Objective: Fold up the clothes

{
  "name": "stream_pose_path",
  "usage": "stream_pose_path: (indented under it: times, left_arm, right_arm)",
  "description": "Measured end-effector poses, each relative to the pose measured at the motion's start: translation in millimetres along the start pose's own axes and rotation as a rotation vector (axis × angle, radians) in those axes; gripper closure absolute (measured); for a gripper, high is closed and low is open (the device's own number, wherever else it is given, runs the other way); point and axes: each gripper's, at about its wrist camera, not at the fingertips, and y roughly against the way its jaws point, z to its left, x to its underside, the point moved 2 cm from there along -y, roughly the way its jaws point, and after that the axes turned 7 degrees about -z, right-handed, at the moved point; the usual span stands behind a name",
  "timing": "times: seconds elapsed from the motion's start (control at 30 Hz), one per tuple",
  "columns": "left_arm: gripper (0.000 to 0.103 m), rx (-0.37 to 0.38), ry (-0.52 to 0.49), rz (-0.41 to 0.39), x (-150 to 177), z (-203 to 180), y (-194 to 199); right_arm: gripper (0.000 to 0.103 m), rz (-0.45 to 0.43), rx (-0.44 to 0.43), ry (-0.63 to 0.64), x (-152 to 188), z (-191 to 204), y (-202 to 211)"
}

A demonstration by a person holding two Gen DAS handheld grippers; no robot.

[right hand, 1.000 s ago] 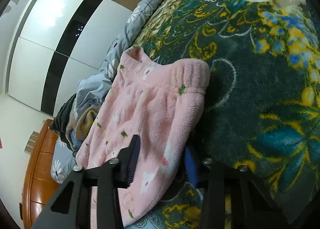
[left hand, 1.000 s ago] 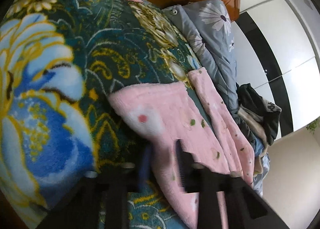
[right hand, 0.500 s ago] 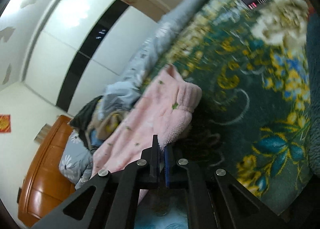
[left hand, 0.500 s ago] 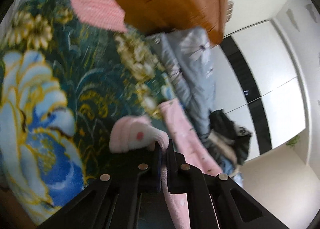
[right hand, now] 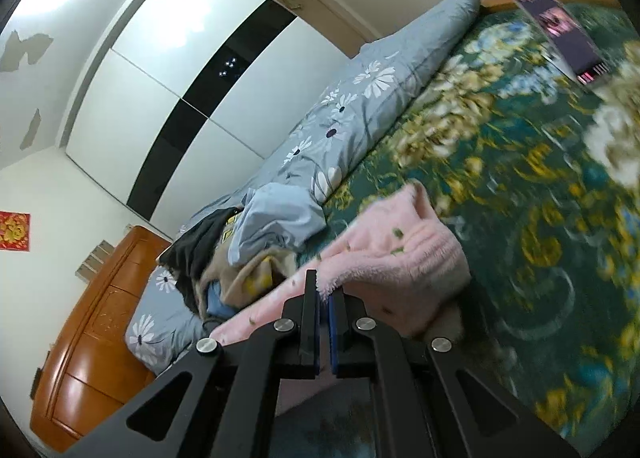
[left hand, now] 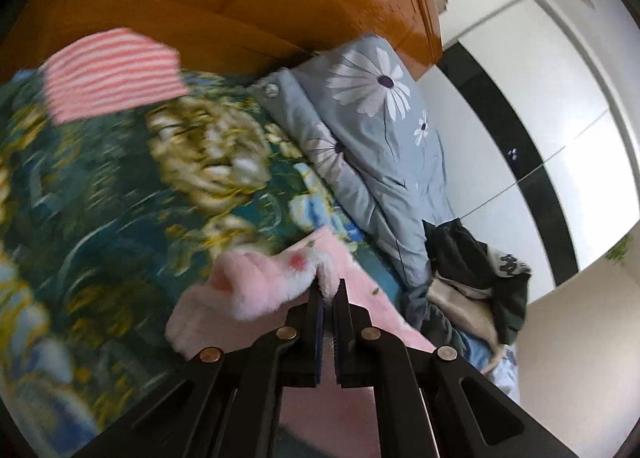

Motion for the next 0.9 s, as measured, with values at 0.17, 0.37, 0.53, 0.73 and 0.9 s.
stream_pose_path:
  times: [0.17,0.37,0.53,0.73,0.9]
  left_arm:
    - [0.099,-0.067,-0.118,0.052,-8,-48,-84]
    - [0.099,-0.146,-0.213,0.132,4,-78,-173]
    - [0.096,-0.192,-0.218,0.19,12,-77,-218]
    - [0.086,-0.14,-0.188,0.217,17,-67,-228]
    - [0.042,-0.016,-0.166,0.152,2,-56,-191]
  right_arm:
    - [0.1,0.03,0.059,0.023,-34,20,-65]
    - [0.1,0.095,0.165,0.043,-48,12,-138]
    - [0.1,0.155,0.247,0.058,-54,3,-191]
    - [0.099,0.214,0.293,0.08,-43,-12,-217]
    - [0.098,0.263,0.331,0.098,-34,-25,-238]
